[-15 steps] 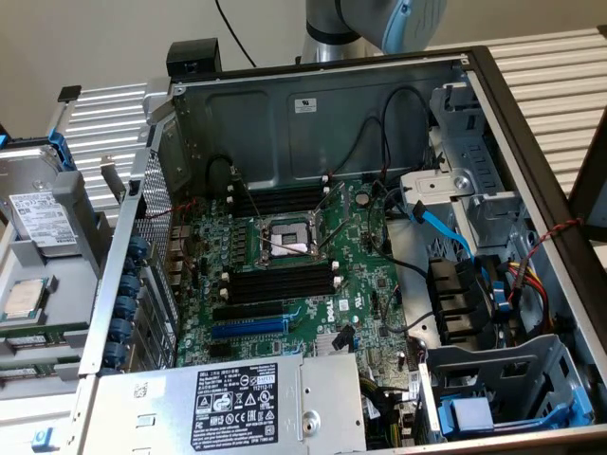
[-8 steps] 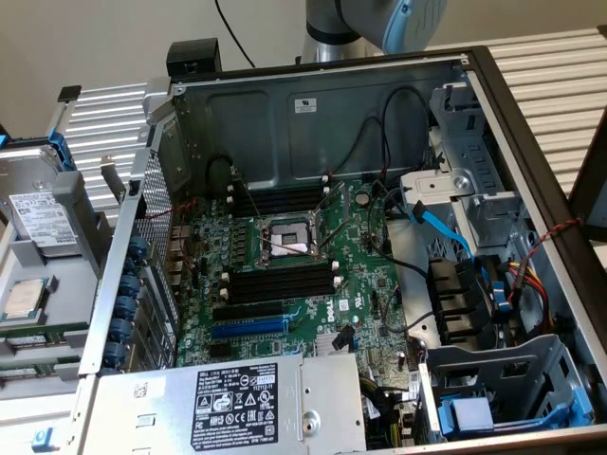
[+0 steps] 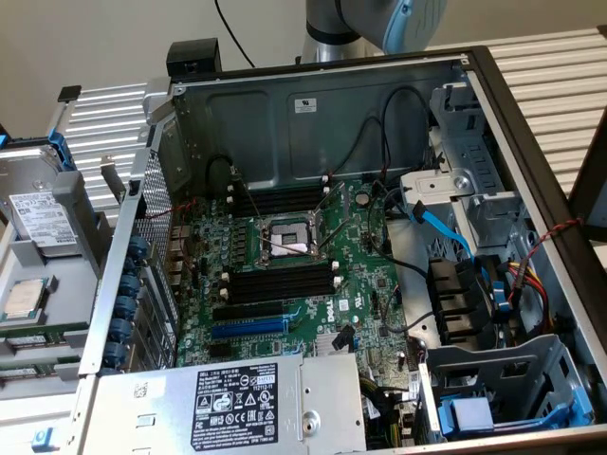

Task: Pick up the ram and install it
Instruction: 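Pick up the ram and move it above insertion slot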

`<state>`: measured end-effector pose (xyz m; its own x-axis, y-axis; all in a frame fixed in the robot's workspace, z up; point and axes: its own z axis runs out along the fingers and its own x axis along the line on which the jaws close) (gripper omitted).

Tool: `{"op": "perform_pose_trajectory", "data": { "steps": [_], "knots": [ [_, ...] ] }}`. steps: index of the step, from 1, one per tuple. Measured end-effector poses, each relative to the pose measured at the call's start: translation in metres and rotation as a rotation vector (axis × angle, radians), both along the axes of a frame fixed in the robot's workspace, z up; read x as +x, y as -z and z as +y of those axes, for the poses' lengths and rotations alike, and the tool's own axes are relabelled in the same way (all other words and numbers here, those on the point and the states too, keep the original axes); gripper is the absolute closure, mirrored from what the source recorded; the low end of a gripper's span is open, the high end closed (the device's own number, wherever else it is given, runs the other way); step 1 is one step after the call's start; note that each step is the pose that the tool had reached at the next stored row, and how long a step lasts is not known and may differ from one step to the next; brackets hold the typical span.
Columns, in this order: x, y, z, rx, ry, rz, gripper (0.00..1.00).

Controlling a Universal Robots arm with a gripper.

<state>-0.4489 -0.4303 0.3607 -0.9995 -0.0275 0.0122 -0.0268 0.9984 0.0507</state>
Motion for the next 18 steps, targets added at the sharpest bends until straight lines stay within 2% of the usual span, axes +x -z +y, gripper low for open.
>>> {"op": "perform_pose_trajectory", "data": {
  "steps": [18],
  "knots": [
    [0.0, 0.0051, 0.0, 0.0, -0.329, 0.0, 0.9]
  ]
}}
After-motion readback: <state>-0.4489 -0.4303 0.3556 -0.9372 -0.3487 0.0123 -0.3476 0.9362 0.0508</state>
